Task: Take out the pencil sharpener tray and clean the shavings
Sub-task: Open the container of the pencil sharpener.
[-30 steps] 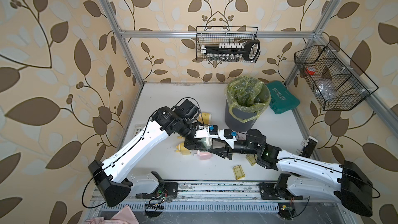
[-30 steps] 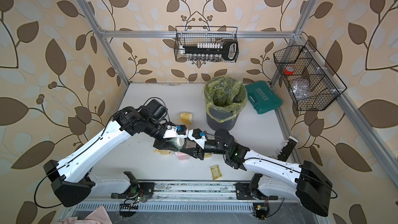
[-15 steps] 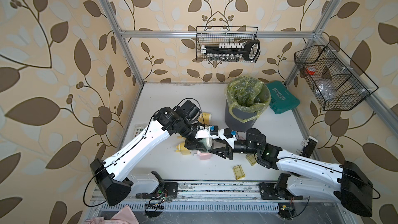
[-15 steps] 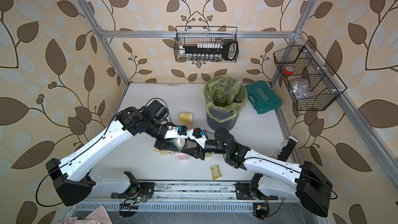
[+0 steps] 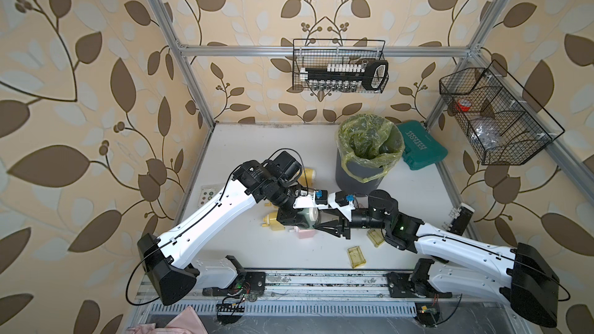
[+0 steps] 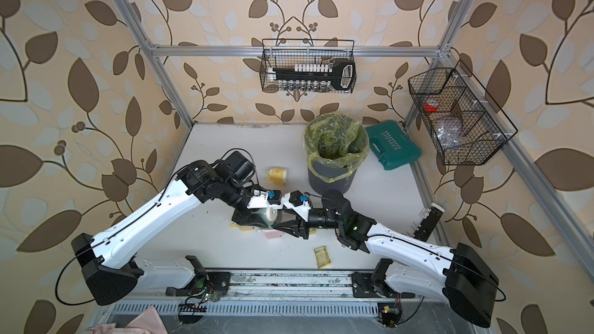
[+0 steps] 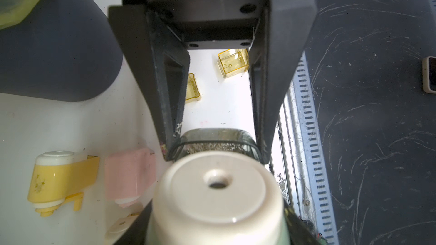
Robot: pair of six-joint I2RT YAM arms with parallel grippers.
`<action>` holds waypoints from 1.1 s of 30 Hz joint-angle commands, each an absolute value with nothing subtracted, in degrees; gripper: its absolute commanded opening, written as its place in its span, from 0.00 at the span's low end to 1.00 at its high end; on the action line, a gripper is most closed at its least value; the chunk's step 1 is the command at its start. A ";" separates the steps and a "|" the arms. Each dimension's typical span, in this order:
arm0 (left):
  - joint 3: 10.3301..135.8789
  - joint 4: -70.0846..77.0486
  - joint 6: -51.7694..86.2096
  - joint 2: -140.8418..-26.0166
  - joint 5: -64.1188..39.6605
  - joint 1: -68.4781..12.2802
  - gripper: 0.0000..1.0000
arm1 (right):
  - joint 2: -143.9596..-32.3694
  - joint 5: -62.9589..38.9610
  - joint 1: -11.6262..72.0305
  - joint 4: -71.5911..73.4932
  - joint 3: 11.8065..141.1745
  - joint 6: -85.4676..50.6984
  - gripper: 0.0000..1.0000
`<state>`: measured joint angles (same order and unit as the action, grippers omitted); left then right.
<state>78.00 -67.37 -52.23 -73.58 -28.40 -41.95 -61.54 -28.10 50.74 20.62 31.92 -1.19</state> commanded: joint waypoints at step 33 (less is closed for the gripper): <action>76.11 -67.28 -51.24 -66.82 -28.13 -42.98 0.00 | -43.21 -5.86 59.83 10.51 24.91 -0.68 0.00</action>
